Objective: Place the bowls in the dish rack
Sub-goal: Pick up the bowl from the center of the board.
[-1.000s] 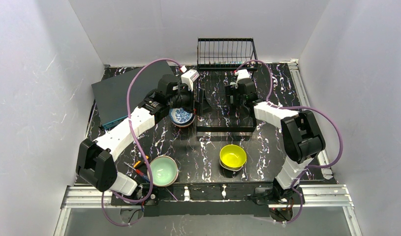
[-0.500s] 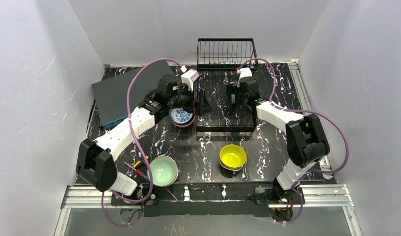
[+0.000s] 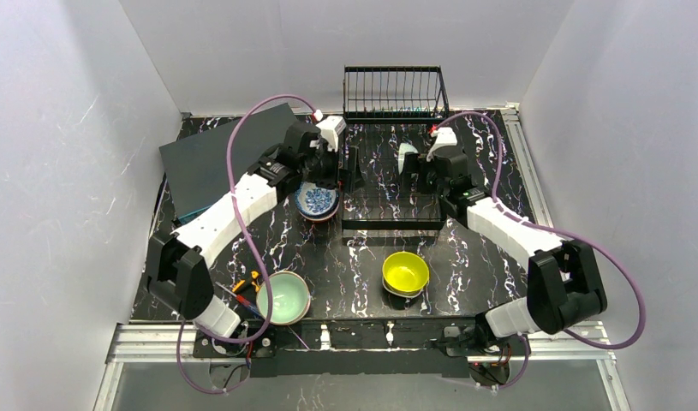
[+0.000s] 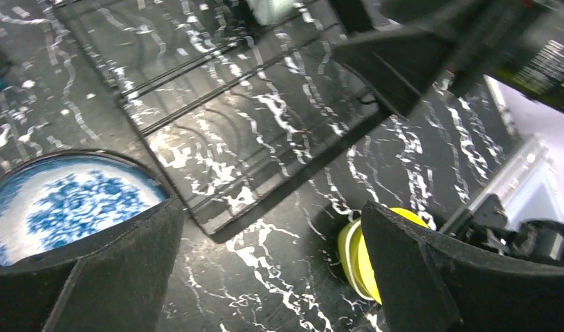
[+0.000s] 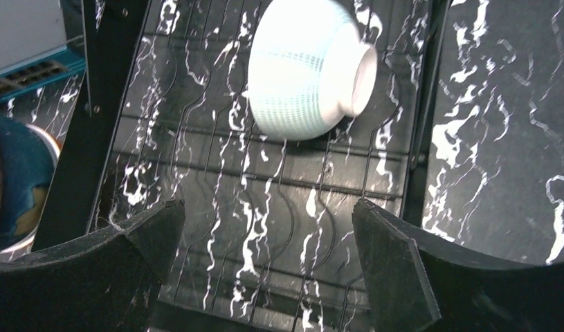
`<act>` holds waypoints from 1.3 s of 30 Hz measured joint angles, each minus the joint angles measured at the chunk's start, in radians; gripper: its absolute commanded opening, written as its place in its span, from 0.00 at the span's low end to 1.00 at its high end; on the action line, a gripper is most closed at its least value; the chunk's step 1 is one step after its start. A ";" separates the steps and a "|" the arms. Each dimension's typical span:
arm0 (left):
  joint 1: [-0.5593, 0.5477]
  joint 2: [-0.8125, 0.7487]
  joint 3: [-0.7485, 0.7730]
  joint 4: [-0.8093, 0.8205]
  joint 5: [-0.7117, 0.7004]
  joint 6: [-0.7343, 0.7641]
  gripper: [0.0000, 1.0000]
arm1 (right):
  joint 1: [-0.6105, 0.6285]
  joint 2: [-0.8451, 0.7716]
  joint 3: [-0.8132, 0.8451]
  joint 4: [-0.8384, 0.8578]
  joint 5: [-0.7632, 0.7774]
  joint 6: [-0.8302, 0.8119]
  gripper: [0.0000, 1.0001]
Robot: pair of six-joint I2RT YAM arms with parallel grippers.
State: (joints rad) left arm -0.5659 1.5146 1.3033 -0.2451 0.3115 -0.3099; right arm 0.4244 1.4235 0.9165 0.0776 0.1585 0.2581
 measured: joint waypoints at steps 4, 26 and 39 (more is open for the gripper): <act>0.000 0.068 0.070 -0.092 -0.105 -0.004 0.93 | -0.004 -0.037 -0.038 -0.028 -0.048 0.037 0.99; 0.045 0.101 0.109 -0.231 -0.326 -0.040 0.75 | -0.011 -0.102 -0.144 -0.137 -0.310 0.154 0.99; 0.191 0.172 0.115 -0.256 -0.297 -0.132 0.72 | -0.011 -0.093 -0.144 -0.131 -0.364 0.181 0.99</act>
State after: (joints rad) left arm -0.3748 1.6863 1.4185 -0.5014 0.0143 -0.4419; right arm 0.4133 1.3308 0.7723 -0.0536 -0.2058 0.4389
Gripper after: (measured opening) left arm 0.742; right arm 0.985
